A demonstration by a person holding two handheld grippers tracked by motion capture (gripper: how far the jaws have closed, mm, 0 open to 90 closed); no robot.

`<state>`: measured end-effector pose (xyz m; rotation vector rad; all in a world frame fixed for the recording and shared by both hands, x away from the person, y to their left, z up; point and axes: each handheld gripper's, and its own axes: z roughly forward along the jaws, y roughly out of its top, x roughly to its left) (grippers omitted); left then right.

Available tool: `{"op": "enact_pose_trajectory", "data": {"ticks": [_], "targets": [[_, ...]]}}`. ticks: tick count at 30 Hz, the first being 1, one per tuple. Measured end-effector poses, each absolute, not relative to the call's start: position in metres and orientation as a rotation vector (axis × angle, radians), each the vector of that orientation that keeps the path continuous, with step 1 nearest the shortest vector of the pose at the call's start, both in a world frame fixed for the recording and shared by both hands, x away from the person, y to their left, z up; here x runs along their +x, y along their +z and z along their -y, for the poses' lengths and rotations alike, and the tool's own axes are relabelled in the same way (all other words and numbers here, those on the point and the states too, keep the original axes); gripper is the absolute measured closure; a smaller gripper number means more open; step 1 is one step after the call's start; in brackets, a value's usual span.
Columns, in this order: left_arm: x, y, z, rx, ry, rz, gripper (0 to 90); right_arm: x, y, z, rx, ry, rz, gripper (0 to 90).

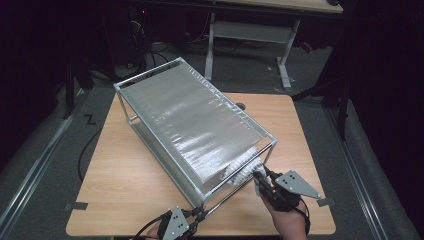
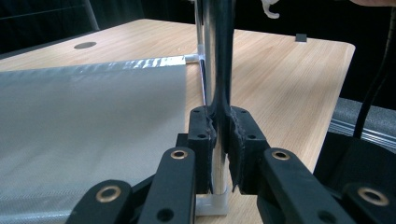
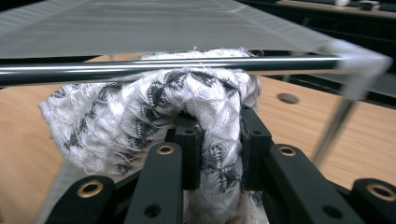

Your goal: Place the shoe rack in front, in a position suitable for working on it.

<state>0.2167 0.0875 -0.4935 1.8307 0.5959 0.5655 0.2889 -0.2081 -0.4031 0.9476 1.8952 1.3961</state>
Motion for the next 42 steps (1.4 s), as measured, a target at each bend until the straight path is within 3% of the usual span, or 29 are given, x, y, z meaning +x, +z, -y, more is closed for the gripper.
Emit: {"op": "enact_pose_trajectory", "data": {"ticks": [27,42], "targets": [[0.218,-0.494,-0.089,1.826,0.567,-0.605,80.0,0.252,-0.403,0.158,0.812,1.624,-2.135,74.5],[0.218,-0.493,-0.088,1.827,0.567,-0.608,80.1,0.25,-0.402,0.156,0.787,1.595,-2.115,74.5]]}}
